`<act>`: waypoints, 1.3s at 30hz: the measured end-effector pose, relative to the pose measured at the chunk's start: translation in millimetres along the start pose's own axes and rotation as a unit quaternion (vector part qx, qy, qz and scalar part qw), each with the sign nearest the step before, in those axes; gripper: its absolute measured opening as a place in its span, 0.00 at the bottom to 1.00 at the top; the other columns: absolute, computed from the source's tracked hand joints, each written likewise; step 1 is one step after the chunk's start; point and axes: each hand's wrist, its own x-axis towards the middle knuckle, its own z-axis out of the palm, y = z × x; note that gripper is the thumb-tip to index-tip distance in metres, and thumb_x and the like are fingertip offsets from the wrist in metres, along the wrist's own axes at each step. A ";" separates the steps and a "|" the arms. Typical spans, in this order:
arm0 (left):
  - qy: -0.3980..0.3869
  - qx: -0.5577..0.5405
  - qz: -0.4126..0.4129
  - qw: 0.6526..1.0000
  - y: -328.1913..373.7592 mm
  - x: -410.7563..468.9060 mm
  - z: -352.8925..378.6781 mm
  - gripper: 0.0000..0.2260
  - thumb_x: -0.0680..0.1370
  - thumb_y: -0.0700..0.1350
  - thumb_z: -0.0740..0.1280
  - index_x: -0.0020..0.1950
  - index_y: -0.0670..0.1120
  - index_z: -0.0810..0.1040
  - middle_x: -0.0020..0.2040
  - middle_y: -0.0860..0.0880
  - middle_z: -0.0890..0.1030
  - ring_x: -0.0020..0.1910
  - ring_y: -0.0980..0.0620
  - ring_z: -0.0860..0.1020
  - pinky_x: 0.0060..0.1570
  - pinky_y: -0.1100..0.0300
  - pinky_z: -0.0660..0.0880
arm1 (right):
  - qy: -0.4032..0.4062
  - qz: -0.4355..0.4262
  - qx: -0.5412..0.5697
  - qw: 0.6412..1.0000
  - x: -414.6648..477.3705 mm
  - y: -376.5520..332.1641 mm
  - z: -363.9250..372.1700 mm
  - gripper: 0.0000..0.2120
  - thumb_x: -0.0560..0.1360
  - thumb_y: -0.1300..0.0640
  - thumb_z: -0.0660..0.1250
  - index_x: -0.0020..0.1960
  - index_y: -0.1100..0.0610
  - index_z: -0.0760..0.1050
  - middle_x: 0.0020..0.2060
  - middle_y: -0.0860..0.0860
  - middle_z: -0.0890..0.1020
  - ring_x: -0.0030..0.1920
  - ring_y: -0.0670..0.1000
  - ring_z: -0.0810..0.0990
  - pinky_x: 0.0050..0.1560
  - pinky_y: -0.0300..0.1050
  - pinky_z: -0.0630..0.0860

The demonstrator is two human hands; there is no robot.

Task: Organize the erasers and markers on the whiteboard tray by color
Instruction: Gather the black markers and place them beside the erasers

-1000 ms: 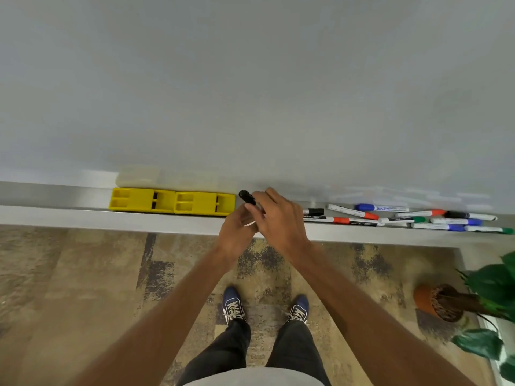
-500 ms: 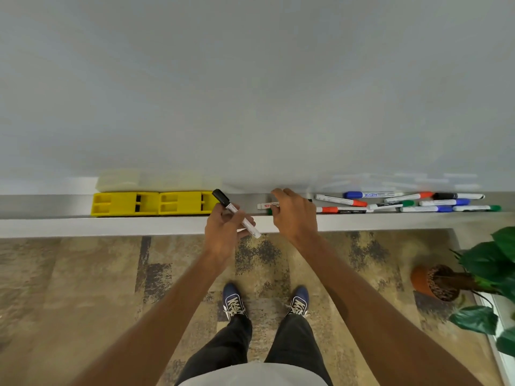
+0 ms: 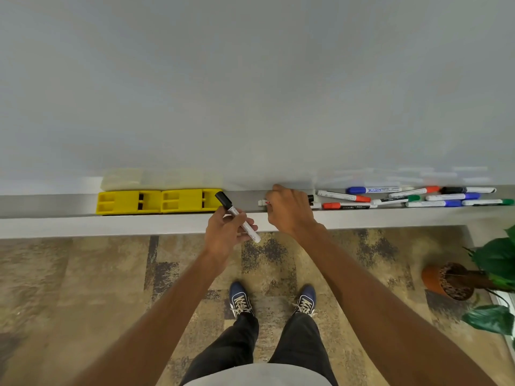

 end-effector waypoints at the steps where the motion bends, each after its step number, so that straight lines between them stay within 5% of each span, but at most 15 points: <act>1: 0.000 0.000 -0.001 1.000 -0.4 -0.6 0.3 0.03 0.81 0.38 0.65 0.54 0.41 0.74 0.48 0.37 0.84 0.47 0.38 0.85 0.44 0.50 0.82 | 0.001 -0.005 -0.002 1.000 1.0 0.5 0.4 0.02 0.71 0.62 0.69 0.43 0.58 0.80 0.41 0.52 0.79 0.35 0.56 0.80 0.32 0.43 0.66; 7: -0.004 -0.006 -0.006 1.000 -3.6 -3.1 2.4 0.02 0.82 0.37 0.65 0.53 0.43 0.75 0.50 0.35 0.84 0.46 0.39 0.85 0.41 0.53 0.82 | 0.018 -0.027 -0.005 0.999 -0.4 0.2 1.9 0.12 0.66 0.65 0.70 0.49 0.58 0.78 0.44 0.53 0.79 0.39 0.56 0.80 0.32 0.44 0.66; 13: 0.000 -0.002 -0.009 1.000 -6.6 -5.1 5.3 0.05 0.81 0.37 0.65 0.57 0.42 0.75 0.50 0.35 0.84 0.49 0.36 0.85 0.45 0.49 0.82 | 0.050 -0.042 -0.017 0.998 -10.8 -5.4 0.4 0.15 0.58 0.71 0.71 0.42 0.61 0.75 0.44 0.57 0.78 0.36 0.57 0.78 0.27 0.44 0.66; 20: 0.003 -0.001 -0.011 1.000 -5.9 -7.9 6.1 0.06 0.82 0.37 0.65 0.58 0.41 0.74 0.50 0.35 0.84 0.48 0.37 0.85 0.39 0.55 0.82 | 0.052 -0.052 -0.025 0.997 -8.4 -4.1 0.7 0.19 0.61 0.72 0.70 0.49 0.59 0.75 0.37 0.53 0.80 0.34 0.56 0.78 0.27 0.43 0.64; 26: 0.001 -0.002 -0.016 1.000 -7.8 -9.0 5.4 0.03 0.82 0.38 0.65 0.56 0.42 0.75 0.49 0.37 0.84 0.44 0.41 0.86 0.37 0.57 0.81 | 0.025 -0.077 -0.030 0.996 -6.0 -0.3 0.0 0.17 0.64 0.70 0.71 0.51 0.61 0.78 0.51 0.55 0.79 0.47 0.57 0.79 0.30 0.45 0.68; 32: -0.001 0.004 -0.014 1.000 -10.4 -8.8 4.5 0.02 0.82 0.38 0.65 0.54 0.43 0.75 0.47 0.39 0.85 0.43 0.42 0.86 0.38 0.57 0.81 | 0.016 -0.073 -0.029 0.997 -8.9 -0.6 -0.2 0.16 0.63 0.68 0.71 0.50 0.62 0.77 0.54 0.57 0.77 0.50 0.57 0.78 0.31 0.48 0.74; 39: -0.006 0.001 -0.011 1.000 -9.9 -9.8 5.7 0.01 0.82 0.37 0.64 0.52 0.43 0.74 0.46 0.39 0.84 0.41 0.44 0.86 0.37 0.56 0.82 | 0.067 -0.087 -0.004 0.994 -10.9 -0.8 -4.1 0.22 0.58 0.72 0.70 0.51 0.62 0.76 0.41 0.55 0.82 0.45 0.58 0.79 0.28 0.44 0.65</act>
